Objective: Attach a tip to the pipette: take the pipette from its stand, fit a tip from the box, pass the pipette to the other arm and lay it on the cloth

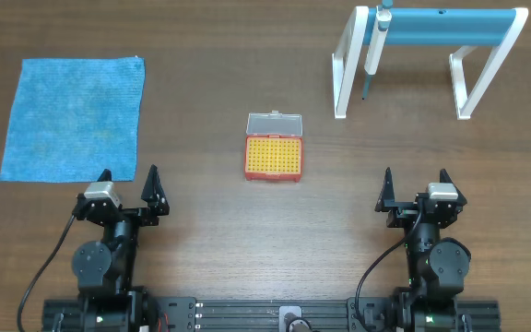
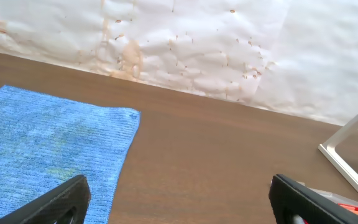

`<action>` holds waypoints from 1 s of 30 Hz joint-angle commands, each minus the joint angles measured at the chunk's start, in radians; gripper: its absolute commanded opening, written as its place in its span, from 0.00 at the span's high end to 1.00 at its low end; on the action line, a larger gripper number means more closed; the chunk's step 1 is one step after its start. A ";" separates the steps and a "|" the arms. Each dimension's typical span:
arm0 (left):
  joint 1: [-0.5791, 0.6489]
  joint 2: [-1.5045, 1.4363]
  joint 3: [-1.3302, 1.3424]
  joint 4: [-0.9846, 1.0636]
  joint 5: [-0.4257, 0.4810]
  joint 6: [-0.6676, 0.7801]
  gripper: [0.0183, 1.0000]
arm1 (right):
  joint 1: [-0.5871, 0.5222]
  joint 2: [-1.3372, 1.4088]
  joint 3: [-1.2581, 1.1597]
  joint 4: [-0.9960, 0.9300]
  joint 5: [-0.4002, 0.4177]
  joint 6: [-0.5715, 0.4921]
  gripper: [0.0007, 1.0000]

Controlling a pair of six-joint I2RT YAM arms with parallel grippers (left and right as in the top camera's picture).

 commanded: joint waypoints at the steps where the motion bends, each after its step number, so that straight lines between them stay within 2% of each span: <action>1: -0.004 -0.008 -0.001 -0.008 0.004 0.009 0.07 | 0.004 0.026 0.010 0.001 0.001 -0.010 0.02; 5: -0.004 -0.008 -0.001 -0.008 0.004 0.009 0.07 | 0.004 0.120 0.029 0.089 -0.003 -0.010 0.02; 11: -0.004 -0.008 -0.001 -0.008 0.004 0.009 0.07 | 0.013 0.379 0.048 0.349 -0.003 -0.010 0.02; 19: -0.004 -0.008 -0.001 -0.008 0.004 0.009 0.07 | 0.072 0.844 0.198 0.663 -0.002 -0.010 0.02; 25: -0.004 -0.007 -0.001 -0.008 0.004 0.009 0.07 | 0.089 1.236 0.329 1.015 -0.002 -0.010 0.02; 30: -0.004 -0.008 -0.001 -0.008 0.004 0.009 0.07 | 0.090 1.444 0.430 1.161 0.011 -0.011 0.02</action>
